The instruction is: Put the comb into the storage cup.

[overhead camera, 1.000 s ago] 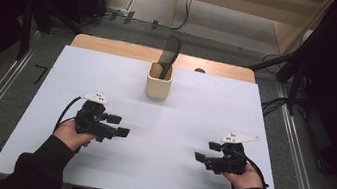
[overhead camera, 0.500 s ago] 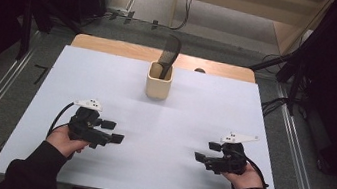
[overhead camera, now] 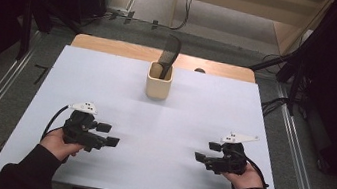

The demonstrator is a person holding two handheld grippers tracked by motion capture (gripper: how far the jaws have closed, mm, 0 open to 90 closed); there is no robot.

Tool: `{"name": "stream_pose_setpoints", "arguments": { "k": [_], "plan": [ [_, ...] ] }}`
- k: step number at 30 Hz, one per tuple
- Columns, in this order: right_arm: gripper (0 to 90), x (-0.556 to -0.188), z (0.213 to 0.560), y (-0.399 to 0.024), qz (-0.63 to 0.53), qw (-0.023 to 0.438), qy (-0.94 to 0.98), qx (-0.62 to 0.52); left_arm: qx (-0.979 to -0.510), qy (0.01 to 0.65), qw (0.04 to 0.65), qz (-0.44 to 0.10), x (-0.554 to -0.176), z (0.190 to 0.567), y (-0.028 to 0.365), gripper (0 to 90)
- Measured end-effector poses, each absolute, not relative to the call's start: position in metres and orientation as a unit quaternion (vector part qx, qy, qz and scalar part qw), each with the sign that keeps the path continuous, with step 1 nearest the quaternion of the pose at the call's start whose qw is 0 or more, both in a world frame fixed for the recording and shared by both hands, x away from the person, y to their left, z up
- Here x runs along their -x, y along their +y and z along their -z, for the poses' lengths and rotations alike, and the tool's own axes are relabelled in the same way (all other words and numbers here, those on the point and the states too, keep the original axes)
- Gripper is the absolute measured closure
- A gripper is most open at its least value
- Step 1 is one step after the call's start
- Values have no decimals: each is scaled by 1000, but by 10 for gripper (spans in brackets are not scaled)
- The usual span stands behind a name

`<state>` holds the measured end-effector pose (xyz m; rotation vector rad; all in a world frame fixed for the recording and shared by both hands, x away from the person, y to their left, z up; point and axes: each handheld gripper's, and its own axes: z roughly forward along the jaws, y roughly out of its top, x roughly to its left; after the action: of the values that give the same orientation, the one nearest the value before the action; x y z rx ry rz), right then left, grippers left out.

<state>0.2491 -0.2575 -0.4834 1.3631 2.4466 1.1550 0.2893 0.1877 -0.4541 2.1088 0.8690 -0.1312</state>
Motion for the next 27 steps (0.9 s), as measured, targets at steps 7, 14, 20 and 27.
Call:
{"name": "stream_pose_setpoints", "arguments": {
  "k": [7,14,20,27],
  "plan": [
    [242,-249,483,-257,-380,56,807,-449,-841,347,412,49,-285,454,194,305],
    [242,-249,484,-257,-379,55,807,-450,-841,351,408,46,-281,455,200,304],
    [242,-249,484,-257,-379,55,808,-448,-841,353,407,48,-280,456,201,304],
    [242,-249,484,-257,-378,55,808,-448,-843,353,404,48,-280,456,202,305]
  ]
}}
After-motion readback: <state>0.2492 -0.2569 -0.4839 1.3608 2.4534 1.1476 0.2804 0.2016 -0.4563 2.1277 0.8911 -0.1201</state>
